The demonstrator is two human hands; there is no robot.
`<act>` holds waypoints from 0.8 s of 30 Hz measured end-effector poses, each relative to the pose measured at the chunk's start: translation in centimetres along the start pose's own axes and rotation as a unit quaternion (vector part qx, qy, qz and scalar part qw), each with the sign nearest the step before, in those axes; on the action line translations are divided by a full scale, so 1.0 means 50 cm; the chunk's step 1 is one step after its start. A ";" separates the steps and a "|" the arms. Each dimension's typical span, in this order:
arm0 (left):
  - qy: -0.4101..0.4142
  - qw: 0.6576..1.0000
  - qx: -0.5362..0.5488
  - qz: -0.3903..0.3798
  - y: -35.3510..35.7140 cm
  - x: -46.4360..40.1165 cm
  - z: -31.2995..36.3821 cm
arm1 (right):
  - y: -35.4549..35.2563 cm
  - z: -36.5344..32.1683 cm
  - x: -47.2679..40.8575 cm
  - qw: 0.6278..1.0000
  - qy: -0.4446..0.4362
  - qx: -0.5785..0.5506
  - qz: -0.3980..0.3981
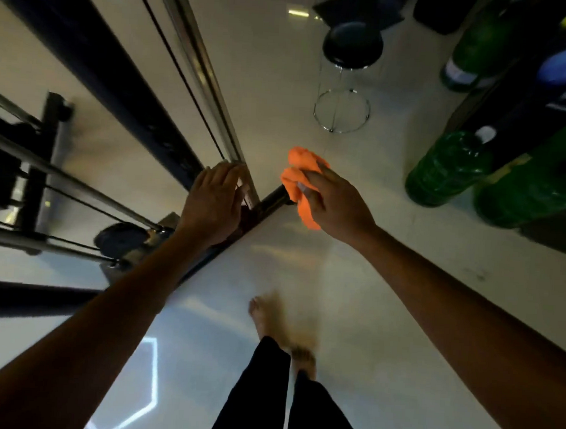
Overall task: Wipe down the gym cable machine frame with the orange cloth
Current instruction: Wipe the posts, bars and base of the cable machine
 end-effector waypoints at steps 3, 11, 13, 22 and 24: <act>-0.031 0.999 -0.020 0.030 -0.223 0.092 0.022 | -0.138 -0.170 0.037 0.998 -0.048 0.030 0.005; 0.002 0.974 -0.108 0.197 -0.707 0.290 0.005 | -0.425 -0.550 0.014 0.977 -0.179 0.082 0.082; 0.000 0.962 -0.141 0.236 -0.825 0.340 -0.009 | -0.494 -0.649 -0.011 0.965 -0.221 0.092 0.106; -0.029 0.891 -0.244 0.381 -1.320 0.621 -0.073 | -0.752 -1.188 -0.044 0.903 -0.345 0.108 0.233; -0.036 0.875 -0.250 0.413 -1.407 0.679 -0.093 | -0.790 -1.298 -0.048 0.886 -0.373 0.116 0.250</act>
Point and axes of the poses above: each hand's wrist, its own x-axis away from the middle knuckle, its own y-axis out of the palm, z = x × y, the point moved 2 cm from there along -x, towards the middle knuckle, and after that the axes turned 14 degrees about -z, right-handed, at the moved point
